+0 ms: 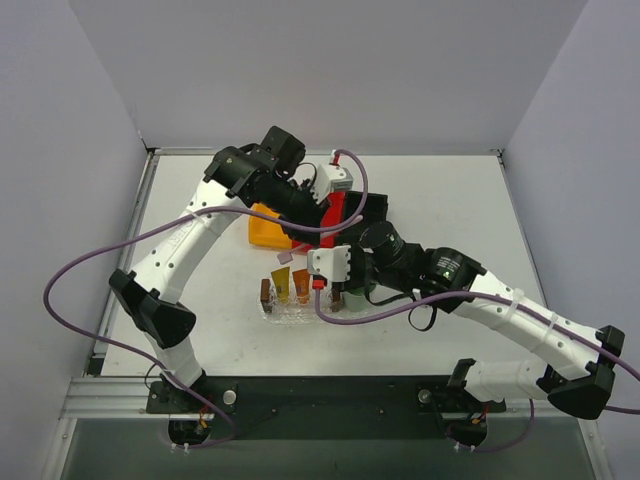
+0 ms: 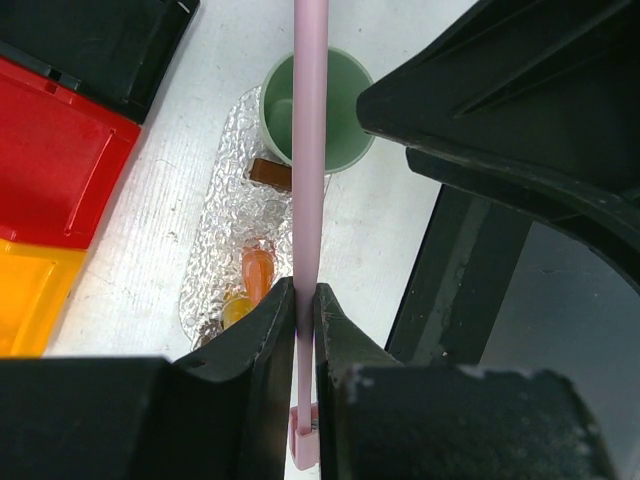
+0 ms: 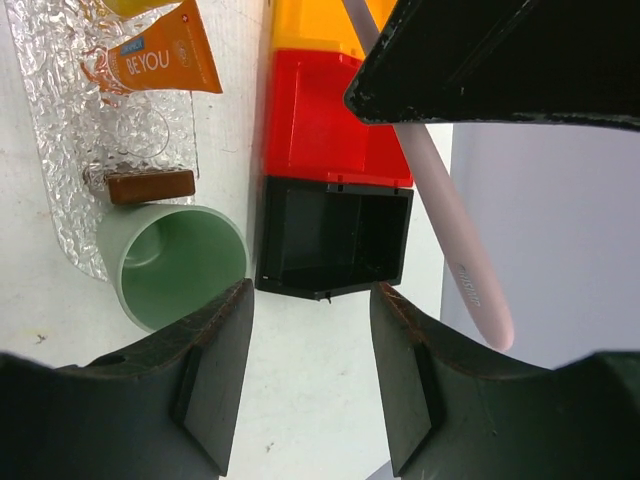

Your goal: Prepare toiletry sets of a toothbrush and toothpaste on the tray

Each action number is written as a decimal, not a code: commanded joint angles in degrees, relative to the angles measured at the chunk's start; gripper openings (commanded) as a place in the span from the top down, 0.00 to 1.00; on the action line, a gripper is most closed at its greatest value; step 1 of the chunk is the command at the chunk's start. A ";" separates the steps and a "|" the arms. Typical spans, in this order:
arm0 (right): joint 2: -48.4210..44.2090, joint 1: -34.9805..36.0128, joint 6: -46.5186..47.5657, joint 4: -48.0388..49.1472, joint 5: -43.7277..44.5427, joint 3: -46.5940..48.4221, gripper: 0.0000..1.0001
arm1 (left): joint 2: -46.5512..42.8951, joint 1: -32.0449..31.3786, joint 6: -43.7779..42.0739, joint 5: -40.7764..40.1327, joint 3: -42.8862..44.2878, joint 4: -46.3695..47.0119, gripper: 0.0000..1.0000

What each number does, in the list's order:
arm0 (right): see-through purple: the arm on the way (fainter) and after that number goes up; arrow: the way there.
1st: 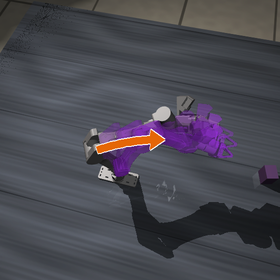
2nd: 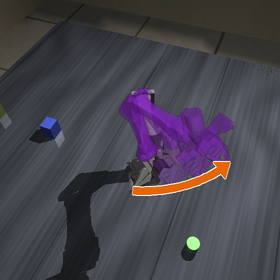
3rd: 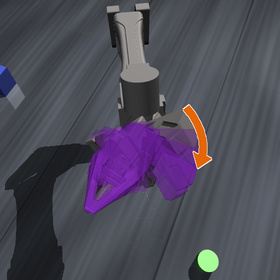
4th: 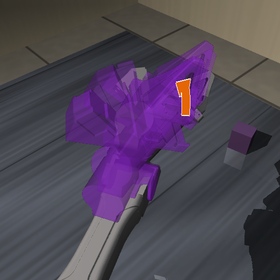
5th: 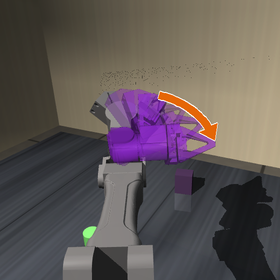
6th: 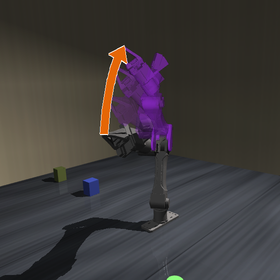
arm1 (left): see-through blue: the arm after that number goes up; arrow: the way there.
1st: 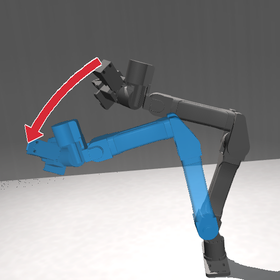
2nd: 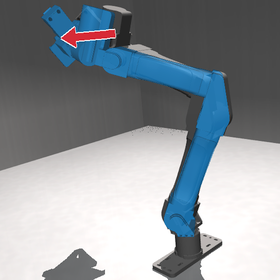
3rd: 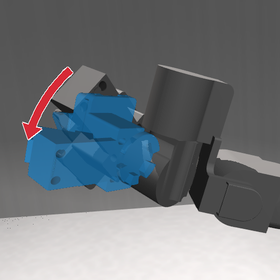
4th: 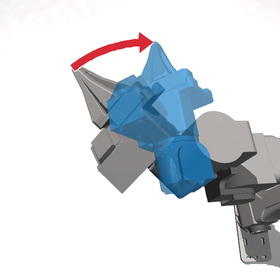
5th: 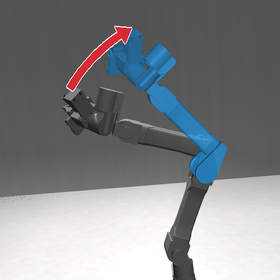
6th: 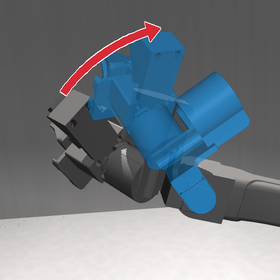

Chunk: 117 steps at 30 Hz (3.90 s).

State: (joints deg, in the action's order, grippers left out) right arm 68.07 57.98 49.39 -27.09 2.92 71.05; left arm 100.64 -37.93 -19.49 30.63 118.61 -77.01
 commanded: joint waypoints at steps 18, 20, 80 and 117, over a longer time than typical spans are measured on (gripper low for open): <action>-0.31 1.61 1.94 -1.03 4.99 5.15 0.54 | -0.09 -2.50 0.15 1.00 -2.94 0.46 1.00; 0.04 1.61 2.03 -1.03 4.99 5.07 0.54 | -0.27 -2.67 -0.20 1.62 -2.68 0.20 1.00; 1.53 -20.09 -33.73 2.83 -32.26 12.97 1.00 | -37.36 9.37 30.63 -2.43 -41.61 67.68 0.22; 4.09 -25.63 -48.07 11.45 -56.00 11.57 1.00 | -33.58 11.56 51.47 17.88 -50.40 99.15 0.47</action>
State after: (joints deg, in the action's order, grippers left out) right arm 72.03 32.64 2.07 -19.55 -50.15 82.94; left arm 66.78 -26.87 29.91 47.24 68.31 16.84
